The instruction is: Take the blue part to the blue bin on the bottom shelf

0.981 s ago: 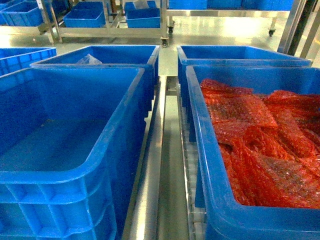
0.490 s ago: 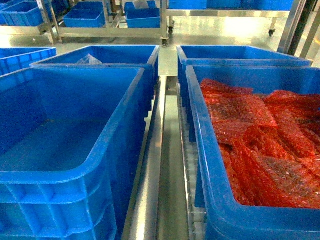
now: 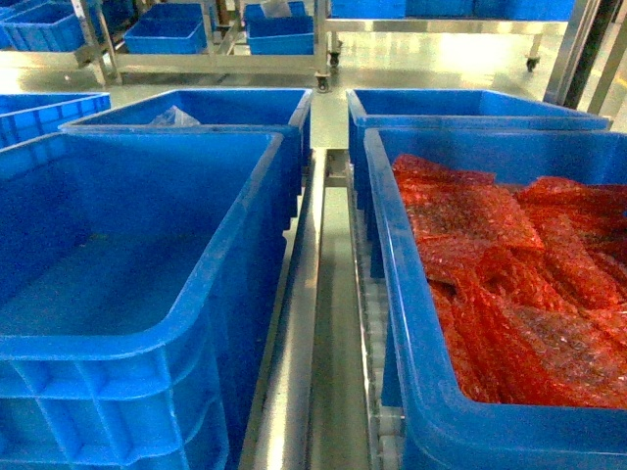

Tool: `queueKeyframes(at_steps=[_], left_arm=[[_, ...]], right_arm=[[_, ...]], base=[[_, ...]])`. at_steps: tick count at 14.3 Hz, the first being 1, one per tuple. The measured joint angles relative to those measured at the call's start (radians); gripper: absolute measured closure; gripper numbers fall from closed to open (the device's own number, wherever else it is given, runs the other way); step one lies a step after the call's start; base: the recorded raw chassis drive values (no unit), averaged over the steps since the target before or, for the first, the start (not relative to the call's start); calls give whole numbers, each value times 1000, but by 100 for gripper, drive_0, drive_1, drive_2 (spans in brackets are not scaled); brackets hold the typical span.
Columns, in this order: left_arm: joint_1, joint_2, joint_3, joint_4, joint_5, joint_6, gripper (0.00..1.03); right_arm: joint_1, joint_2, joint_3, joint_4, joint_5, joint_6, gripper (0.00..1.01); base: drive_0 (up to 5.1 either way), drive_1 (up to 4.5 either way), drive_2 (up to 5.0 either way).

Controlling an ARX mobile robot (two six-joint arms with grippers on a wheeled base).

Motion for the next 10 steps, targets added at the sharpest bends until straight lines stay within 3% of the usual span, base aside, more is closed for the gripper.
queueKeyframes(at_steps=[10], left_arm=[[0, 0, 0, 0, 0, 0, 59]], right_arm=[[0, 0, 0, 0, 0, 0, 3]], base=[[0, 0, 0]])
